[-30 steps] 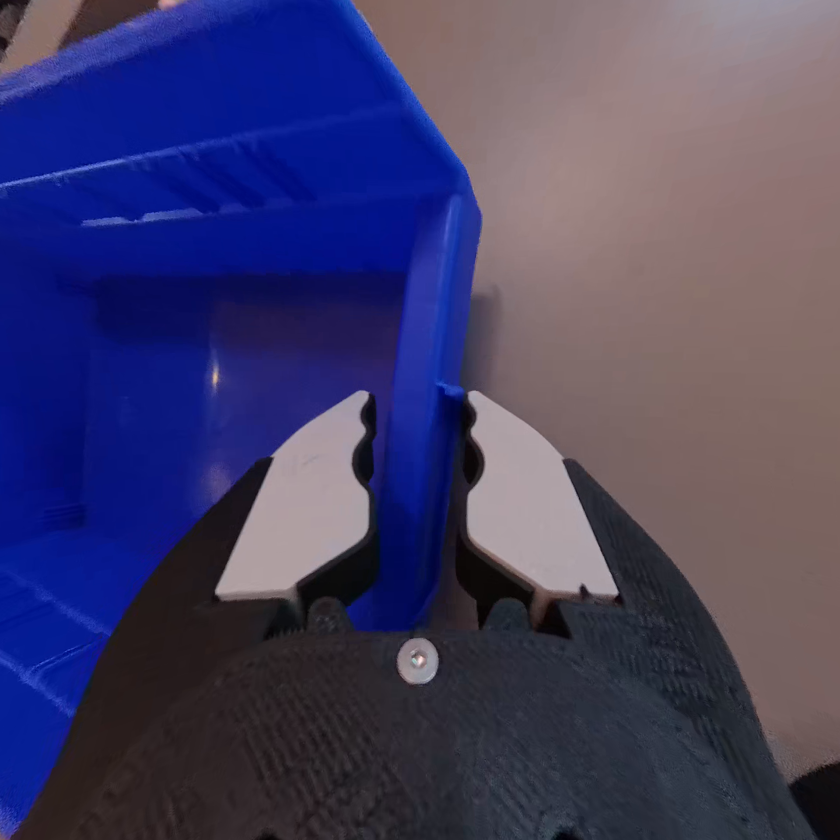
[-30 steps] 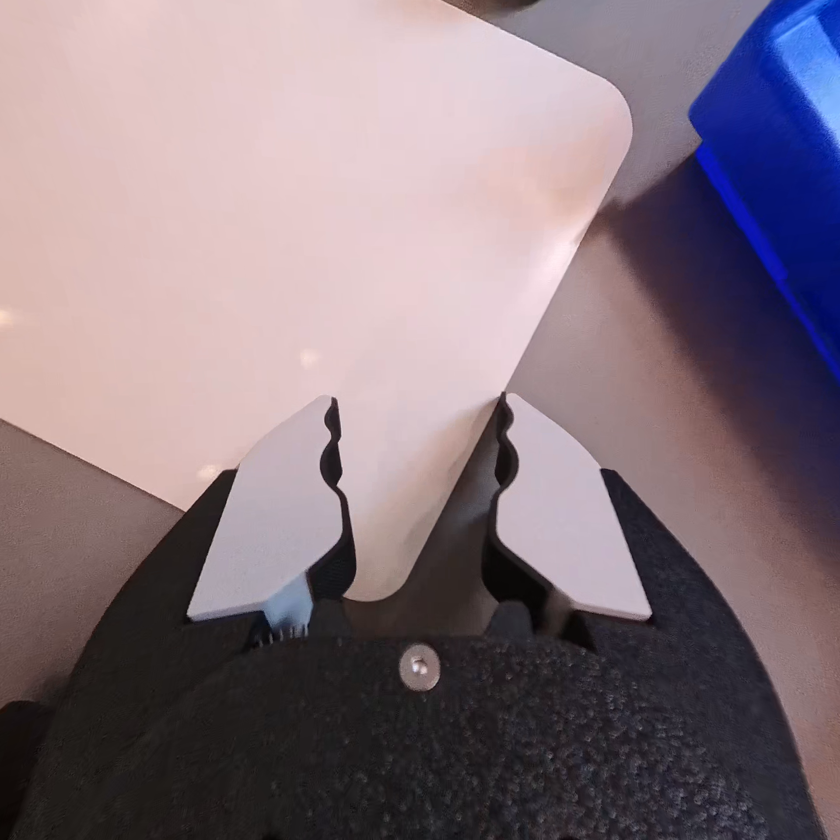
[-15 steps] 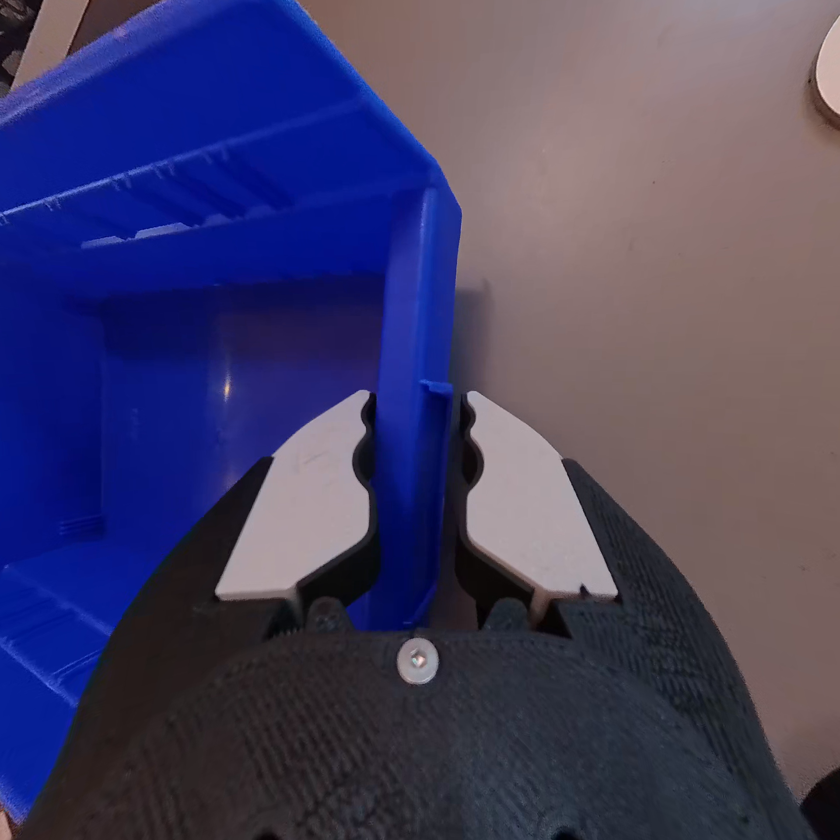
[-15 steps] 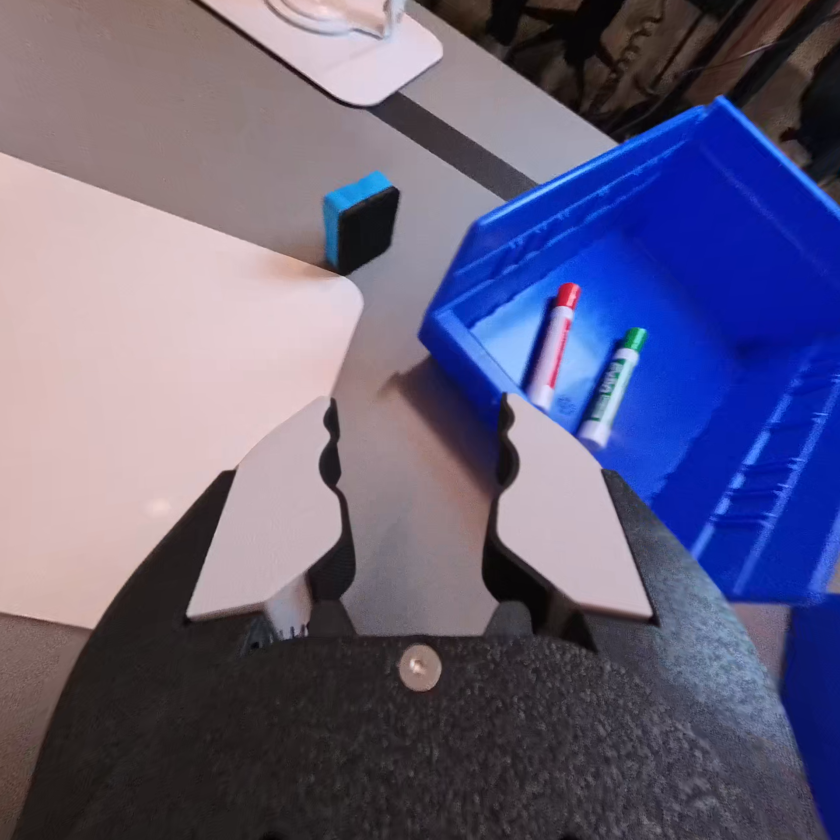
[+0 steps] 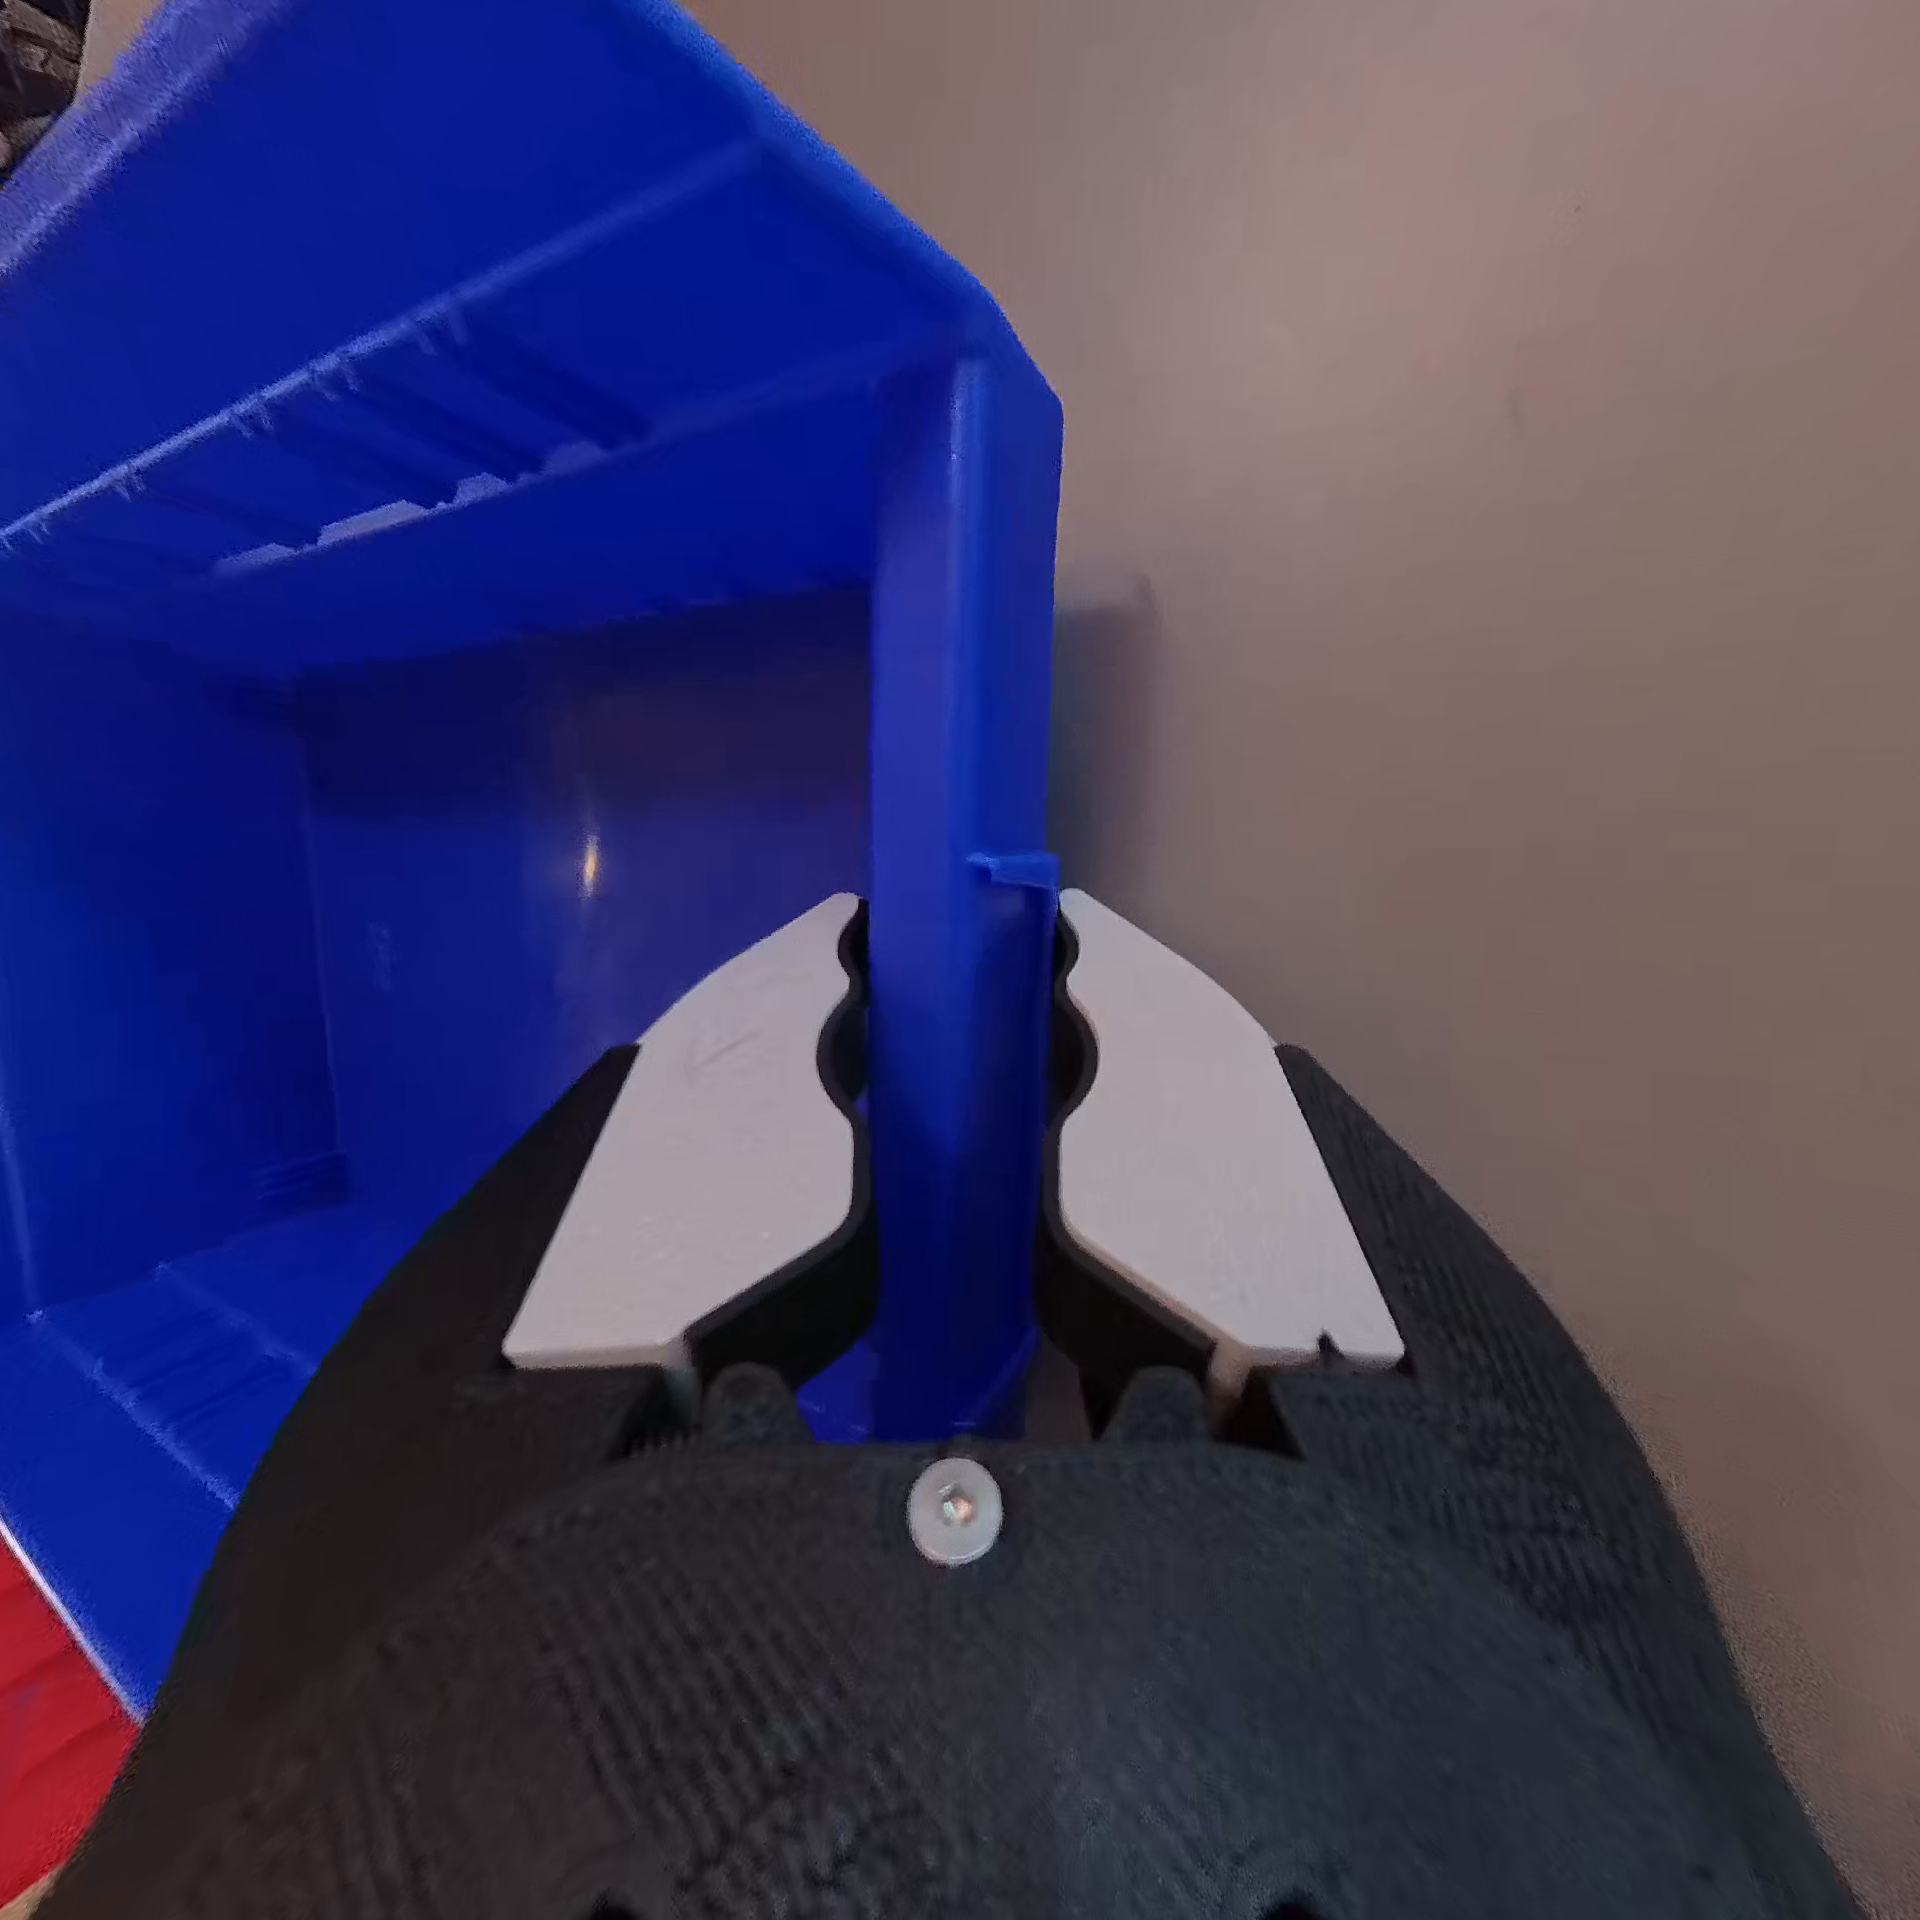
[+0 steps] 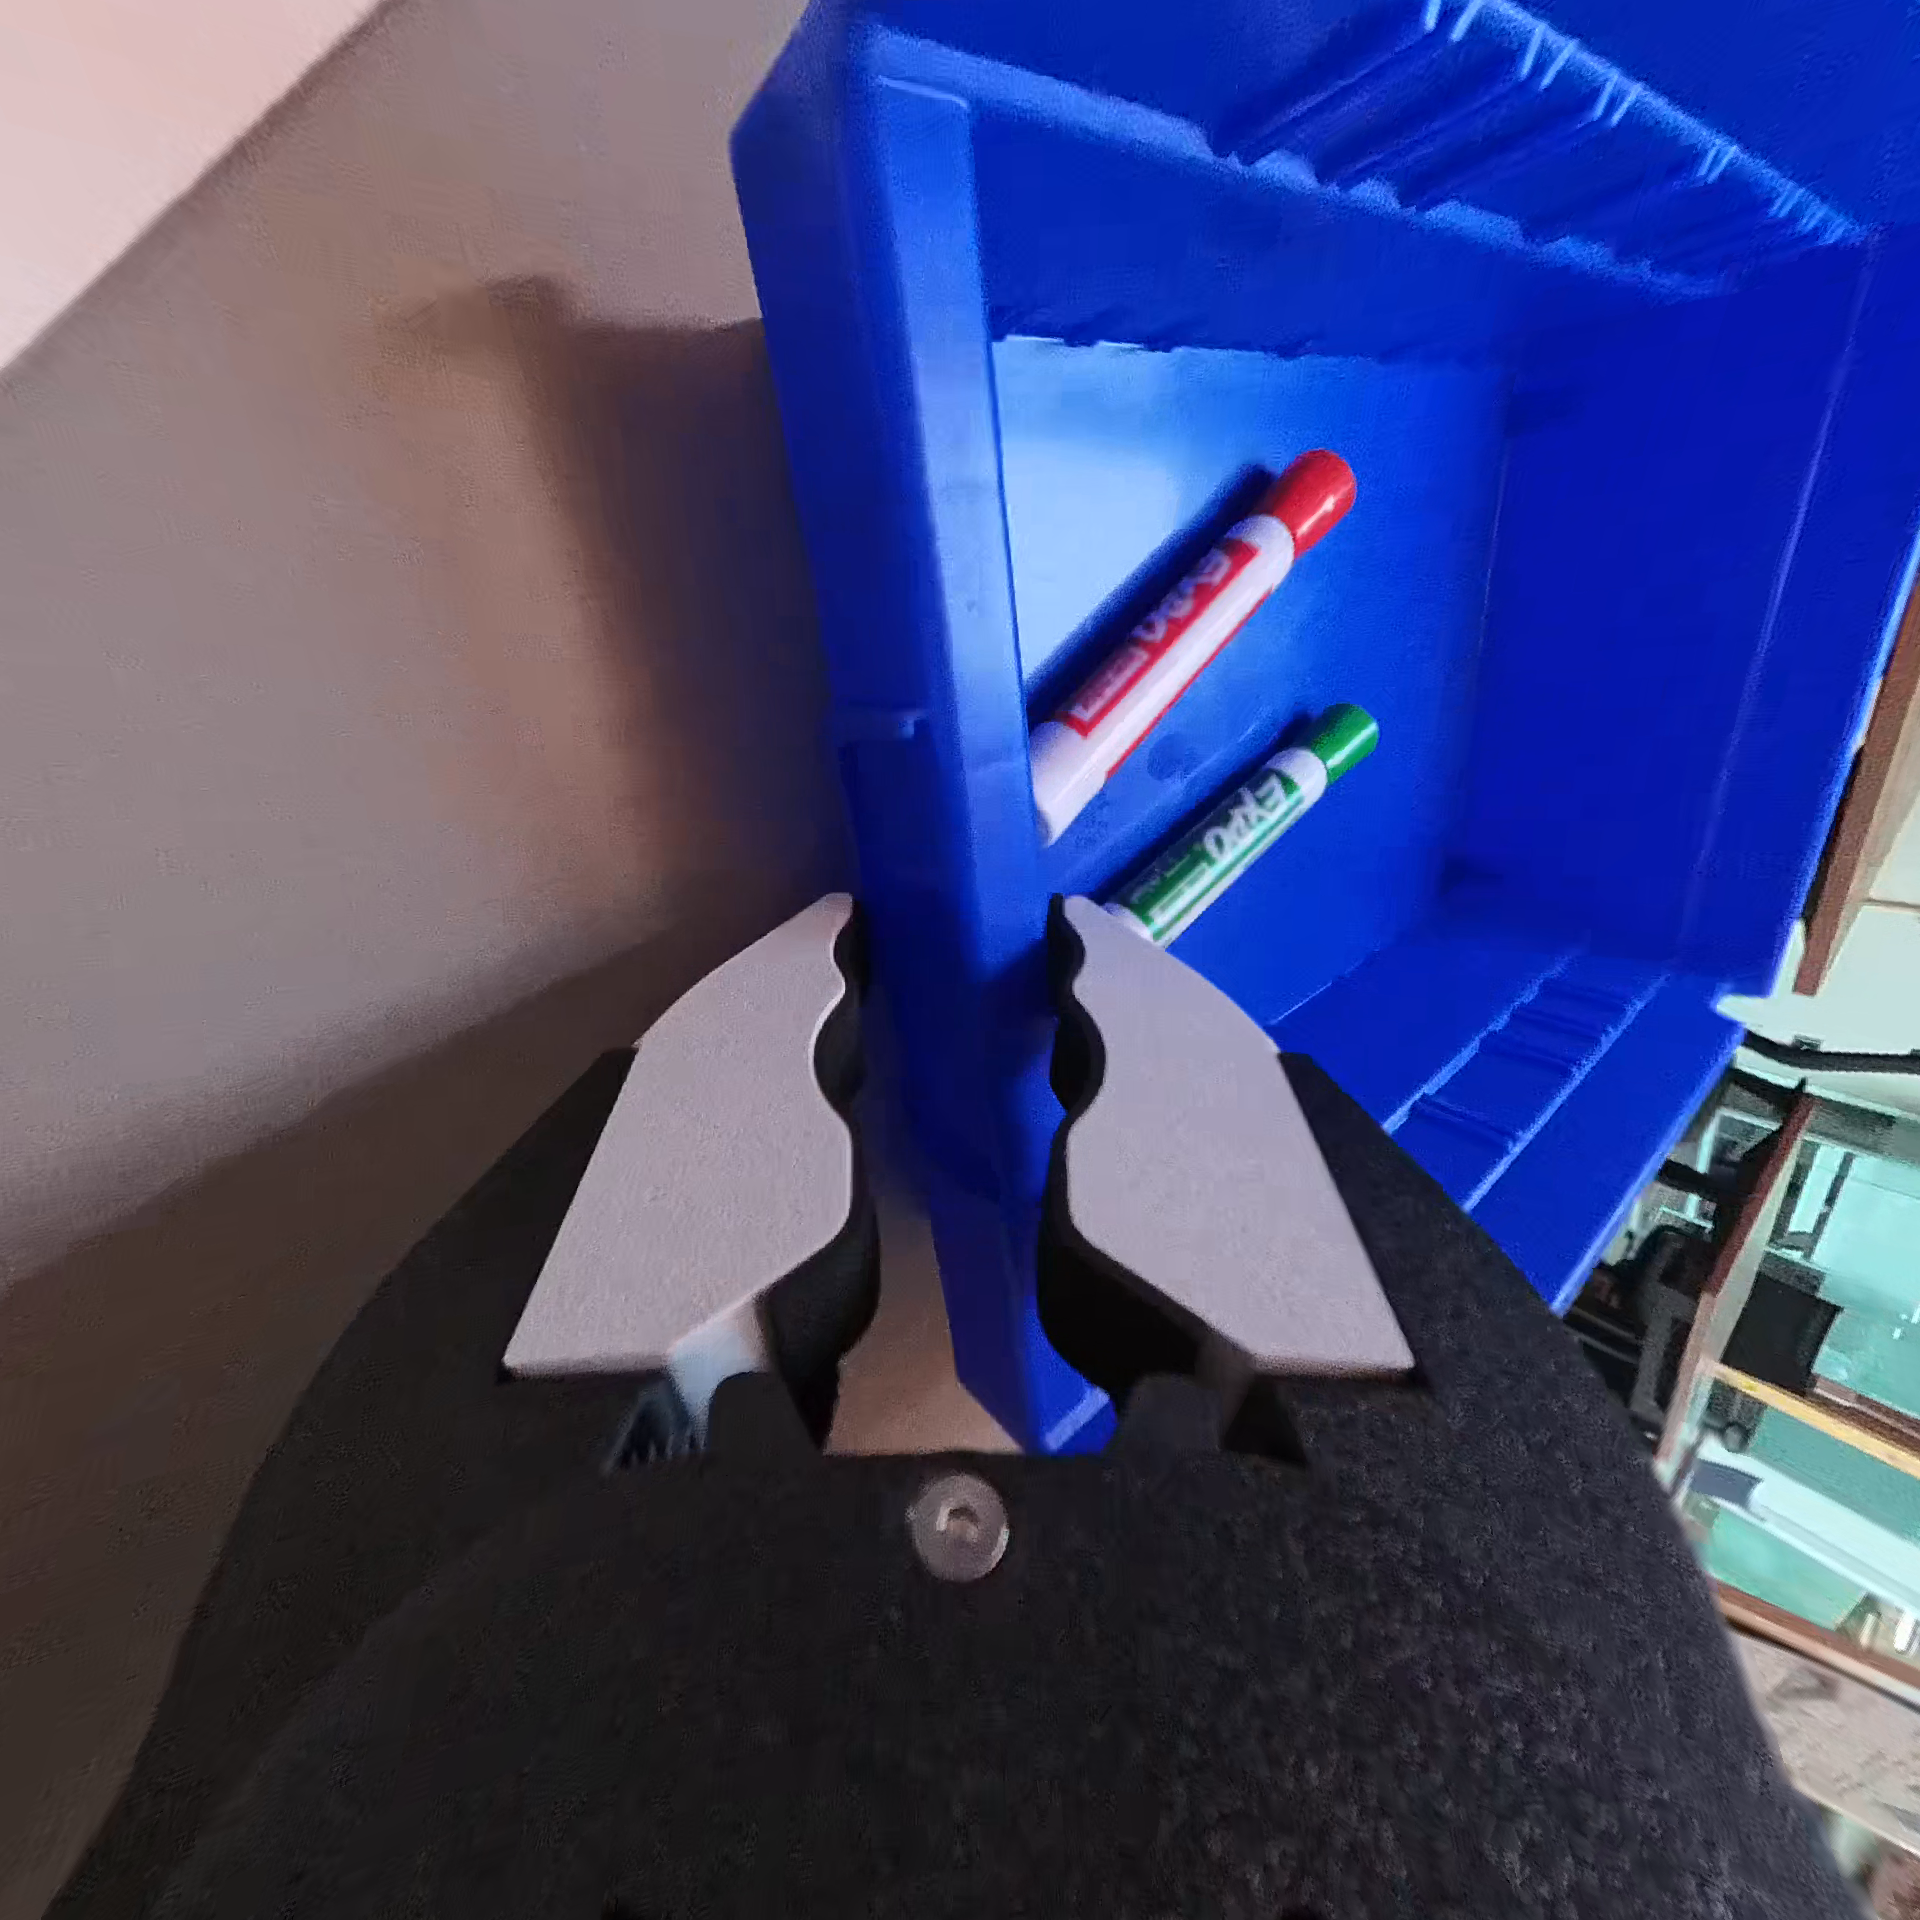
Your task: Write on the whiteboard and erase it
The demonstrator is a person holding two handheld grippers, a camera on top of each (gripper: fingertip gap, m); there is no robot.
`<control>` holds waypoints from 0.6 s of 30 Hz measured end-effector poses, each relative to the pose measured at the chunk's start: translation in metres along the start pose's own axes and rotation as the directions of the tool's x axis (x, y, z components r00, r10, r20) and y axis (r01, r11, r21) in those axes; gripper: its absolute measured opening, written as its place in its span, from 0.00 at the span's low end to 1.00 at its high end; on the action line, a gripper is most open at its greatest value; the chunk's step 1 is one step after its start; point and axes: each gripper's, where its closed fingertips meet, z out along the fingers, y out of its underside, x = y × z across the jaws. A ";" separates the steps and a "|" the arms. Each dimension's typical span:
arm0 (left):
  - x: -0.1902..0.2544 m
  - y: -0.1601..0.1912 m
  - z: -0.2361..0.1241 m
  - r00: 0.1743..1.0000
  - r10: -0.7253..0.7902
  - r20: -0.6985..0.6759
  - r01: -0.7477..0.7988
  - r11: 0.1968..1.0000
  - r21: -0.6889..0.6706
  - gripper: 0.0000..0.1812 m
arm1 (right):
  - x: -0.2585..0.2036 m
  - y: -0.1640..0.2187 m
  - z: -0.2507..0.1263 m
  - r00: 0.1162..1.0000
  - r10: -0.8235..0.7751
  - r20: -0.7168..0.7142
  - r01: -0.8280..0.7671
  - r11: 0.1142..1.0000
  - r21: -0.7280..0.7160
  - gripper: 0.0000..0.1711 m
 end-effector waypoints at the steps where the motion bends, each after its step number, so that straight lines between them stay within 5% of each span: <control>1: 0.000 0.000 0.000 1.000 0.013 0.003 -0.013 1.000 -0.002 0.17 | -0.007 -0.002 -0.008 1.000 -0.015 -0.017 0.015 1.000 0.018 0.19; 11: -0.008 0.010 -0.030 0.986 0.055 0.155 -0.069 0.994 0.088 0.17 | -0.110 -0.021 -0.143 0.986 -0.121 -0.116 0.142 0.969 0.200 0.19; 18: -0.008 0.013 -0.053 0.977 0.076 0.199 -0.101 0.988 0.118 0.17 | -0.183 -0.093 -0.212 0.955 -0.256 -0.151 0.297 0.862 0.411 0.19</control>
